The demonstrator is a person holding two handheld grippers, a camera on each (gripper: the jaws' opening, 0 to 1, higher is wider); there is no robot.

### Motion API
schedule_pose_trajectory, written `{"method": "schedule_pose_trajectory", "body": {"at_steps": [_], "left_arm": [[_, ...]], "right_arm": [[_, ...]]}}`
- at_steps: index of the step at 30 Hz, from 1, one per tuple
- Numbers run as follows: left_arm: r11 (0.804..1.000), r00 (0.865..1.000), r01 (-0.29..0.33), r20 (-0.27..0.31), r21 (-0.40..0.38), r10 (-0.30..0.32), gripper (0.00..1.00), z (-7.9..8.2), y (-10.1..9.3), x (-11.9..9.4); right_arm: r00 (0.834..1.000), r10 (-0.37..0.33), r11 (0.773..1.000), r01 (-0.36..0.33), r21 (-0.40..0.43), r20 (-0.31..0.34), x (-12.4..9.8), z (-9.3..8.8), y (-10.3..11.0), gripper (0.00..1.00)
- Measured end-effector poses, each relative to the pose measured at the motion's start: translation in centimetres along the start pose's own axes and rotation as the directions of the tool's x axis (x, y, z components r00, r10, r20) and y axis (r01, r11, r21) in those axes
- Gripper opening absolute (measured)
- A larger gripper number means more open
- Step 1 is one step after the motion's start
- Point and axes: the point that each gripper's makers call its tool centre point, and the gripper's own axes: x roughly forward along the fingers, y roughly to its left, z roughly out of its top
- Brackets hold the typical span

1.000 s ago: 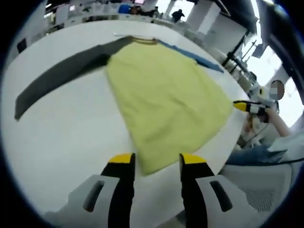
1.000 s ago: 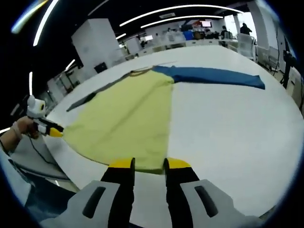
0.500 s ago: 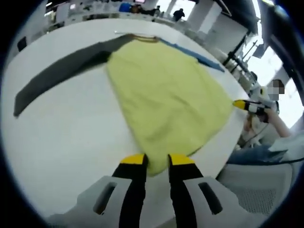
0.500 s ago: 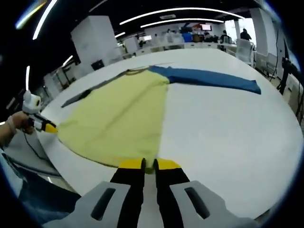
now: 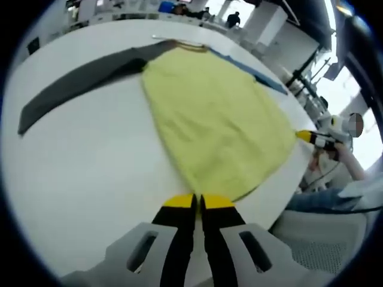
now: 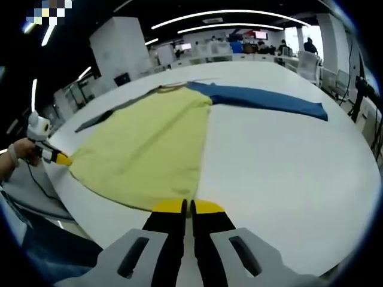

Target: Fold the garment on the visible template until the final outline fits inside the template.

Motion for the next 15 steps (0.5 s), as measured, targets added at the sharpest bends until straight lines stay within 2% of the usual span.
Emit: {"method": "schedule_pose_trajectory", "body": {"at_steps": [9,12,15], "left_arm": [[0.999,1.0,0.004,0.017,-0.051,-0.003,0.0,0.4,0.2,-0.8],[0.998,1.0,0.008,0.027,-0.063,-0.007,0.0,0.8,0.0,-1.5],[0.998,0.999,0.014,0.038,-0.066,-0.012,0.0,1.3,-0.3,-2.2]], "right_arm": [[1.0,-0.007,1.0,0.007,-0.001,-0.001,-0.5,0.6,-0.5,0.03],[0.999,-0.042,0.999,0.042,-0.011,0.015,-1.3,1.3,-1.4,0.01],[0.998,-0.049,0.999,0.048,0.018,0.036,-2.1,2.3,-2.1,0.01]]}}
